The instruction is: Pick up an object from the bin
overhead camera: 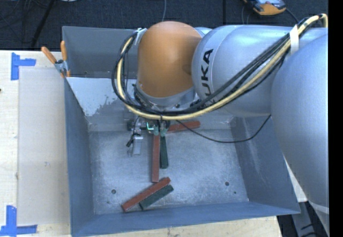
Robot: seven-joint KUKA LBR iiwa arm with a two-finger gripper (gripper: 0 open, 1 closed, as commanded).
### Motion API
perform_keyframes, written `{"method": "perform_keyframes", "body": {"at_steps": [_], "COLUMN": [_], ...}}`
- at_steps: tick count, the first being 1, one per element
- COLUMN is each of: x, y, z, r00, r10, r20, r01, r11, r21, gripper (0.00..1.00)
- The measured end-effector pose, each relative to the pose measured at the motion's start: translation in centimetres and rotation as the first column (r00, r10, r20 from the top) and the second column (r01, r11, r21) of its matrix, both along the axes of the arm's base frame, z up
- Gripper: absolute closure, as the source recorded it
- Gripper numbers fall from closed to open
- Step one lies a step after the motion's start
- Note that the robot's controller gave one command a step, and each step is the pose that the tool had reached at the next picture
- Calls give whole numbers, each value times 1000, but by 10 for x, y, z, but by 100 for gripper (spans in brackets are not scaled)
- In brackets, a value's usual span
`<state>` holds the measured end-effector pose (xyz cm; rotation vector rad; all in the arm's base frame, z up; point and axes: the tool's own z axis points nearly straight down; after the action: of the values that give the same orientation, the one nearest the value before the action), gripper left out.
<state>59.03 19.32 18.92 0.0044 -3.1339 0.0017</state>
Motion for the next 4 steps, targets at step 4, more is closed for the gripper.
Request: {"method": "perform_keyframes", "body": {"at_steps": [4], "x": [-49], "y": [-75], "z": [-43], "r00": [835], "r10": [550], "r20": [7], "r01": [-550], "r11": [835], "r21": [2], "gripper": [0]}}
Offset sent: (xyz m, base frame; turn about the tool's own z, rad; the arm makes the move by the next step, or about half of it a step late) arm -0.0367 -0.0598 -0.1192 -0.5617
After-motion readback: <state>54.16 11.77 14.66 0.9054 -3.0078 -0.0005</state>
